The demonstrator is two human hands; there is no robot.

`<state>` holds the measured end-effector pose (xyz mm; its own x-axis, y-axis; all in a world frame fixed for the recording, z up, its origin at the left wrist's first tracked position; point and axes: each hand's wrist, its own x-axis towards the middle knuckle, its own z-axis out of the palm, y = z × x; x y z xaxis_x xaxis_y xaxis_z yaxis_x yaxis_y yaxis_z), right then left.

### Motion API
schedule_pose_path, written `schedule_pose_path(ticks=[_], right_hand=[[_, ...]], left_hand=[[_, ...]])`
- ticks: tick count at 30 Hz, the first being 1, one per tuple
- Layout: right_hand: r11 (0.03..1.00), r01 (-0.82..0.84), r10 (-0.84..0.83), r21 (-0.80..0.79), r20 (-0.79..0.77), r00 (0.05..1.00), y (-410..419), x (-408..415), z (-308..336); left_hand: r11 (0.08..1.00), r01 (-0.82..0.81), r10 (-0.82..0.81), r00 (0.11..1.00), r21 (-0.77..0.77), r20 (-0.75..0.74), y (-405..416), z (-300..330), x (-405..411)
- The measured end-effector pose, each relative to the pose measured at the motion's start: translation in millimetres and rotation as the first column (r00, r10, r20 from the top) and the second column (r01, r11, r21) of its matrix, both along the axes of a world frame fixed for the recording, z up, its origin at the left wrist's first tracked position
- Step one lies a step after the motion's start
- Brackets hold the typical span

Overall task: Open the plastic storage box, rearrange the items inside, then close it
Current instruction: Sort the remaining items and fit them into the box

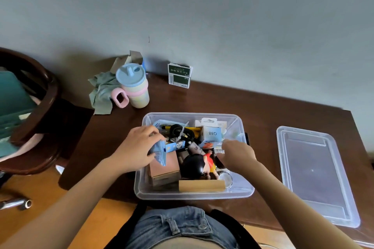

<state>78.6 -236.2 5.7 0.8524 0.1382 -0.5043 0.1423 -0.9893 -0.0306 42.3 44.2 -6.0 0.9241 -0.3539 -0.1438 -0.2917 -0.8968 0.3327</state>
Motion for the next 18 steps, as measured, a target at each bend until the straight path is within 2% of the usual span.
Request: schedule_pose_path(ticks=[2, 6, 9, 12, 14, 16, 18], right_hand=[[0.996, -0.019, 0.022, 0.084, -0.03, 0.999, 4.3, 0.7, 5.5], [0.963, -0.003, 0.017, 0.27, -0.049, 0.999, 10.4, 1.0, 12.2], [0.891, 0.03, -0.01, 0.453, -0.046, 0.999, 13.2, -0.6, 15.8], [0.795, 0.042, 0.001, 0.605, -0.071, 0.997, 18.2, -4.3, 15.8], [0.708, 0.087, 0.042, 0.701, -0.165, 0.985, 22.9, -7.6, 15.0], [0.589, 0.162, 0.077, 0.792, -0.254, 0.964, 29.5, -10.8, 15.5], [0.463, 0.227, 0.058, 0.857, -0.285, 0.957, 35.1, -12.3, 17.6]], left_hand=[[0.998, 0.044, -0.044, 0.999, 0.035, 0.0, 1.0, 1.8, 6.6], [1.0, 0.028, -0.028, 0.999, -0.012, -0.035, 2.7, 13.1, 15.9], [0.968, -0.118, 0.11, 0.993, -0.222, -0.047, 4.2, 25.1, 13.1], [0.79, -0.302, 0.272, 0.953, -0.533, -0.137, 0.5, 34.3, 11.2], [0.645, -0.363, 0.309, 0.929, -0.673, -0.205, -8.1, 40.1, 11.9], [0.505, -0.437, 0.35, 0.892, -0.744, -0.286, -20.7, 42.3, 11.6], [0.405, -0.521, 0.37, 0.845, -0.752, -0.386, -35.6, 41.2, 9.8]])
